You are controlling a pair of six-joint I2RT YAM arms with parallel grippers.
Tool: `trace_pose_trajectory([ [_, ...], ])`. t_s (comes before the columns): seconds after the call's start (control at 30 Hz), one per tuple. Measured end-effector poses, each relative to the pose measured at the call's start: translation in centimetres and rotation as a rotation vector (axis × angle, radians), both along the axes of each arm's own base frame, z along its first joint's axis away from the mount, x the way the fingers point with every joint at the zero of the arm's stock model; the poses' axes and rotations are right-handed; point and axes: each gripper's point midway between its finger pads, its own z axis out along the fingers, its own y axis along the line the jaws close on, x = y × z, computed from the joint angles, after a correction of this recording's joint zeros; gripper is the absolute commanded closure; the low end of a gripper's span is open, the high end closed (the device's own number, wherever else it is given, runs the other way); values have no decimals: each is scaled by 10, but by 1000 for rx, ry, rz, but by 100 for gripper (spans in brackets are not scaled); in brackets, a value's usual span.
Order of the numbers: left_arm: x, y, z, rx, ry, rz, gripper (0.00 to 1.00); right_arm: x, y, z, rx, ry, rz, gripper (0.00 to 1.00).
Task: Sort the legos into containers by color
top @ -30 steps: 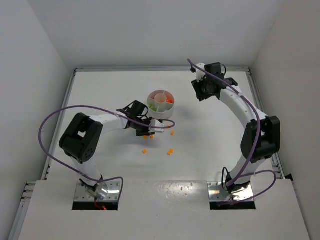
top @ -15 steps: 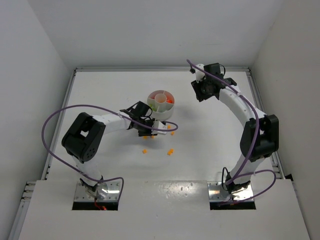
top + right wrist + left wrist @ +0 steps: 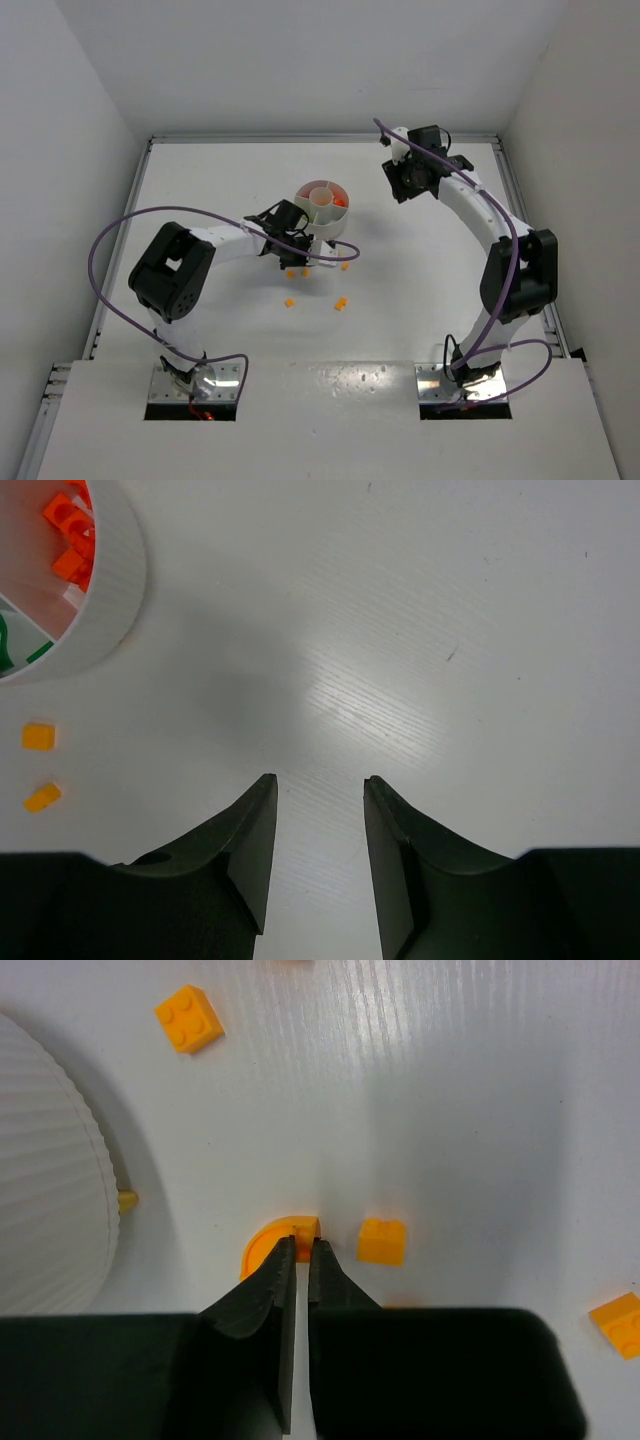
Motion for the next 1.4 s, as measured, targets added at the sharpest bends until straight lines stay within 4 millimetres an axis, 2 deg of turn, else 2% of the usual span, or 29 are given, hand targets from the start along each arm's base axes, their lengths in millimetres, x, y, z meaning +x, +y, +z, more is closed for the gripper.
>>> trace_pose_trajectory([
  [0.23, -6, 2, 2, 2, 30, 23, 100, -1, 2, -4, 8, 13, 9, 59],
  [0.33, -11, 2, 16, -14, 53, 43, 100, 0, 3, -4, 9, 12, 10, 59],
  [0.43, -8, -8, 47, -75, 35, 56, 100, 0, 3, -4, 9, 12, 10, 59],
  [0.6, 5, -30, 125, -238, -47, 74, 100, -1, 3, -4, 11, 12, 11, 59],
  [0.7, 12, -42, 163, -320, -70, 89, 100, -1, 3, -4, 12, 12, 12, 59],
  [0.83, 22, -54, 193, -396, -61, 119, 100, -1, 4, -4, 14, 12, 14, 59],
  [0.9, 29, -58, 201, -428, -46, 139, 100, -1, 4, -4, 14, 13, 14, 59],
  [1.03, 50, -63, 202, -469, 6, 189, 100, -1, 4, -4, 14, 12, 14, 59],
  [1.13, 70, -59, 189, -480, 53, 242, 100, -1, 4, -4, 14, 12, 14, 59],
  [1.27, 87, -49, 167, -491, 136, 318, 100, -1, 4, -4, 14, 12, 14, 59],
  [1.4, 100, -42, 156, -512, 187, 371, 100, -1, 4, -4, 14, 12, 14, 59],
])
